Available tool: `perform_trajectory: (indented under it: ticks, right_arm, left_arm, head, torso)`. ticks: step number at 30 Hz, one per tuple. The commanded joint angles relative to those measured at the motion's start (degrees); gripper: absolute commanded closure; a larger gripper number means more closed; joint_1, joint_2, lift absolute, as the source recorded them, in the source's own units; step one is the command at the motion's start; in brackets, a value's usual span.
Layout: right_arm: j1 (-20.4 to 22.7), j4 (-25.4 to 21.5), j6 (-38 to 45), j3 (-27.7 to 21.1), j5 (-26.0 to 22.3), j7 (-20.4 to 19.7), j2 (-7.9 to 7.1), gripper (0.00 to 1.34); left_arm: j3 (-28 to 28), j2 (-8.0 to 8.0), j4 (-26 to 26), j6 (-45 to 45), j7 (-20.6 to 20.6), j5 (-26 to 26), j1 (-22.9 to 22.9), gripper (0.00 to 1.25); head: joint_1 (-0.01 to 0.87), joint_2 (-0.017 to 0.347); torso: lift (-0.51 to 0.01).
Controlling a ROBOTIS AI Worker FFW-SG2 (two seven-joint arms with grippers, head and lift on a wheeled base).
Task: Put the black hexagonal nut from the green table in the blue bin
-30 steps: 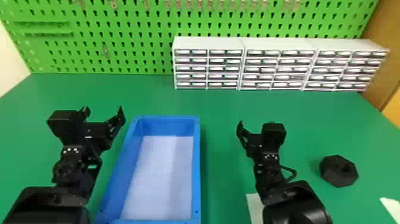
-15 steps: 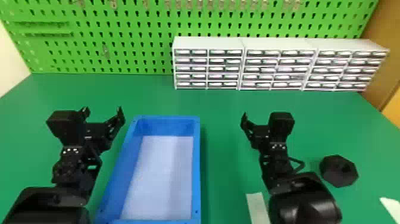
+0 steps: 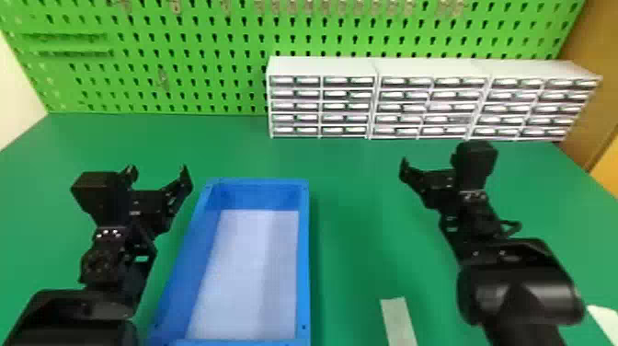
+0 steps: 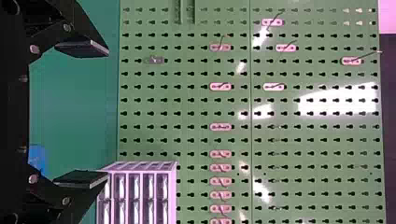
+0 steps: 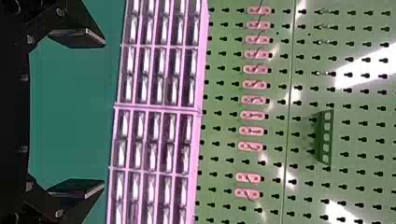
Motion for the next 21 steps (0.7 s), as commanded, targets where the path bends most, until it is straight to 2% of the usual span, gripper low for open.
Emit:
perform_trajectory:
  ticks: [1, 14, 21]
  right_arm:
    - [-0.7, -2.6, 2.9, -2.7, 1.4, 2.0, -0.68, 0.22]
    - [-3.9, -6.8, 16.7, -6.8, 5.0, 10.8, -4.10, 0.22]
    - [-6.1, -7.5, 25.7, -6.2, 8.2, 14.0, -6.83, 0.22]
  left_arm:
    - [0.0, 0.00, 0.0, 0.0, 0.0, 0.0, 0.1, 0.33]
    - [0.2, 0.09, -0.1, 0.0, 0.0, 0.0, 0.2, 0.33]
    - [0.3, 0.09, -0.2, 0.0, 0.0, -0.1, 0.2, 0.33]
  head:
    - [0.686, 0.052]
    - [0.686, 0.052]
    - [0.686, 0.052]
  torso:
    - [-0.097]
    - [-0.097]
    - [-0.097]
